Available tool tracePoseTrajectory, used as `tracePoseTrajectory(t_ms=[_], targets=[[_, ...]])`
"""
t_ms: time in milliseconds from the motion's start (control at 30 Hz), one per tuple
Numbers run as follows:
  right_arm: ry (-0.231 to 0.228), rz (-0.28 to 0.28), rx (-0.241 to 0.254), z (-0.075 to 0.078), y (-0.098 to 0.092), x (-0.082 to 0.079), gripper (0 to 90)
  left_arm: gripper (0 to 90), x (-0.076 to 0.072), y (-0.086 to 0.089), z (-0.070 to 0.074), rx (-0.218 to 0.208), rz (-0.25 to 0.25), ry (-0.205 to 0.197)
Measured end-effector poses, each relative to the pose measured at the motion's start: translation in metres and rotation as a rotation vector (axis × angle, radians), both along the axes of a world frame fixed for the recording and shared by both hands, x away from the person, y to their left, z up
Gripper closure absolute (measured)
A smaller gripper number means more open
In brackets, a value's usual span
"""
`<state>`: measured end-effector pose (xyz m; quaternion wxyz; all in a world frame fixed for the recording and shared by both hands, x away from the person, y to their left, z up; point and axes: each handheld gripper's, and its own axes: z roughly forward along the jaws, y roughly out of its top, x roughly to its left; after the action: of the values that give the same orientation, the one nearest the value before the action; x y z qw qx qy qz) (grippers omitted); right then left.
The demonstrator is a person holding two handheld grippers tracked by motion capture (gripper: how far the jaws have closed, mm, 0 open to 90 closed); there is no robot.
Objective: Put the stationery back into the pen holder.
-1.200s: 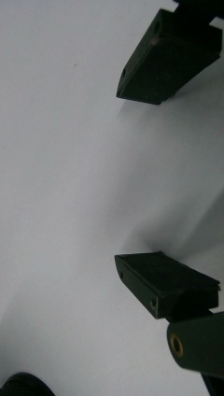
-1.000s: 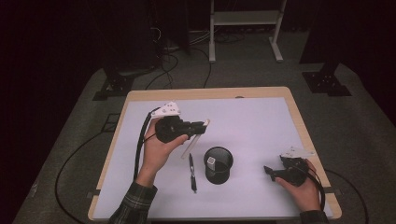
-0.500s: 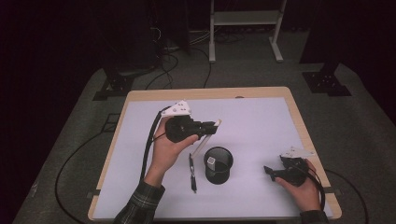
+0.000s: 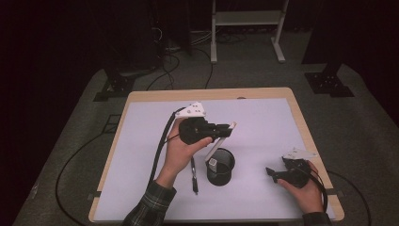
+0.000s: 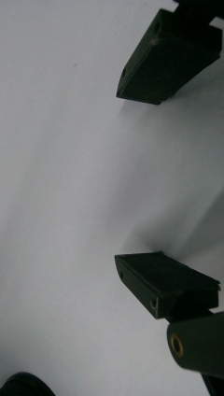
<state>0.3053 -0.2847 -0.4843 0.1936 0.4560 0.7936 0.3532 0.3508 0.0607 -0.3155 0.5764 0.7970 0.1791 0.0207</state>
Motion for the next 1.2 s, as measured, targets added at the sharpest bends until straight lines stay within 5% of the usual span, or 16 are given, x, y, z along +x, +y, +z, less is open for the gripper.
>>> tracePoseTrajectory(t_ms=[767, 1200], targets=[[0.0, -0.002, -0.001, 0.0, 0.0, 0.0, 15.9, 77.9, 0.002, -0.026, -0.023, 0.022, -0.044, 0.034], [-0.001, -0.002, -0.001, 0.0, 0.0, 0.0, 15.9, 78.9, -0.001, -0.024, -0.034, 0.099, -0.044, 0.057]])
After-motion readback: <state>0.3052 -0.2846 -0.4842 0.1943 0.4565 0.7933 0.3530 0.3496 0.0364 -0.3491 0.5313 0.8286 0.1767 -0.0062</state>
